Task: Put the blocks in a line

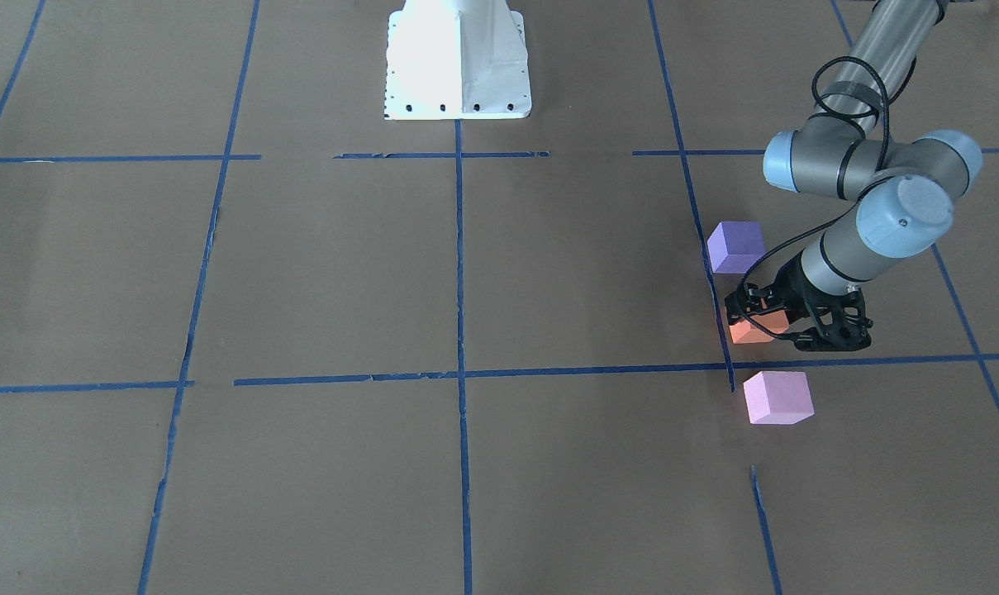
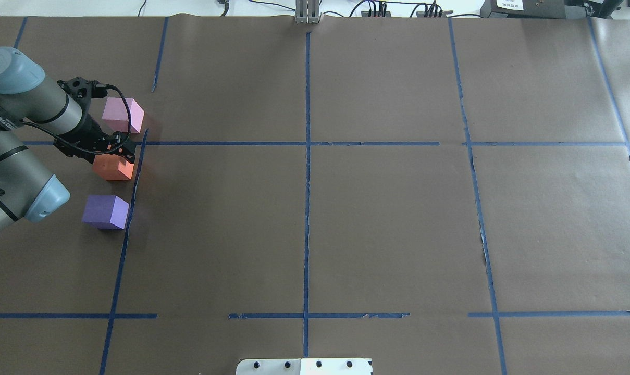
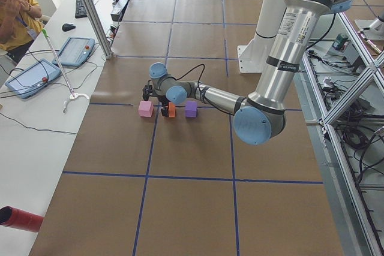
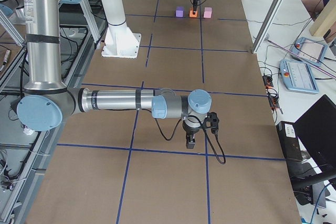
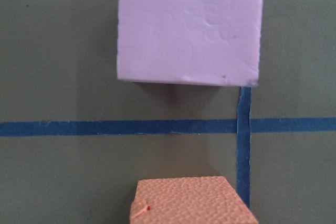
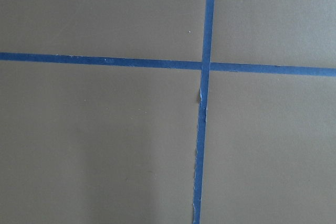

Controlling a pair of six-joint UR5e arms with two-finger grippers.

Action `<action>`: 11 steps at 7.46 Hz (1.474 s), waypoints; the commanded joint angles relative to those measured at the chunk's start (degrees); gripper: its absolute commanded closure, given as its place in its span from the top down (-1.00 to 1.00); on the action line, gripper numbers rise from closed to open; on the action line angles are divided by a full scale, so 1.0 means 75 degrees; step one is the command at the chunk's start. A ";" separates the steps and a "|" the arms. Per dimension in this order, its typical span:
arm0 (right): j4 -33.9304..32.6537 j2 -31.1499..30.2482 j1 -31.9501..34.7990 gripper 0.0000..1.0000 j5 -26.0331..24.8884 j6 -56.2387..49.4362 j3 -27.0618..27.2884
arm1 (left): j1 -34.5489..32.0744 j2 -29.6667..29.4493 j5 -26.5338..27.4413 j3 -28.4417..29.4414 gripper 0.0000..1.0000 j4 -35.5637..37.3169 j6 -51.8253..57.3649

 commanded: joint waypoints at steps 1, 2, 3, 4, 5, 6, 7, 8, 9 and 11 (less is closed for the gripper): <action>0.0007 0.0000 0.0000 1.00 0.0000 0.0000 0.0000 | -0.0023 0.0024 0.0033 -0.0280 0.99 0.0000 0.0044; -0.0004 0.0000 0.0000 1.00 0.0000 0.0000 0.0000 | -0.0104 0.0152 0.0115 -0.0862 1.00 0.0069 0.0056; -0.0004 0.0000 0.0000 1.00 0.0000 0.0000 0.0000 | -0.0314 0.0466 0.0197 -0.1518 1.00 0.0302 0.0102; 0.0007 0.0000 0.0000 1.00 0.0000 0.0000 0.0000 | -0.0664 0.0562 0.0453 -0.2035 1.00 0.0873 0.0207; 0.0007 0.0000 0.0000 1.00 0.0000 0.0012 0.0000 | -0.1004 0.0494 0.0502 -0.2260 1.00 0.1505 0.0707; 0.0007 0.0000 0.0000 1.00 0.0000 0.0000 0.0000 | -0.1088 0.0470 0.0514 -0.2367 1.00 0.1732 0.0817; 0.0007 0.0000 0.0000 1.00 0.0000 0.0000 0.0000 | -0.1101 0.0562 0.0502 -0.2414 1.00 0.1734 0.0841; 0.0007 0.0000 0.0000 1.00 0.0000 0.0000 0.0000 | -0.1298 0.0587 0.0491 -0.2403 1.00 0.1746 0.1537; -0.0004 0.0000 0.0000 1.00 0.0000 0.0000 0.0000 | -0.1776 0.0842 0.0421 -0.2299 1.00 0.1781 0.2449; 0.0007 0.0000 0.0000 1.00 0.0000 0.0000 0.0000 | -0.2678 0.1055 0.0141 -0.1843 1.00 0.1734 0.4091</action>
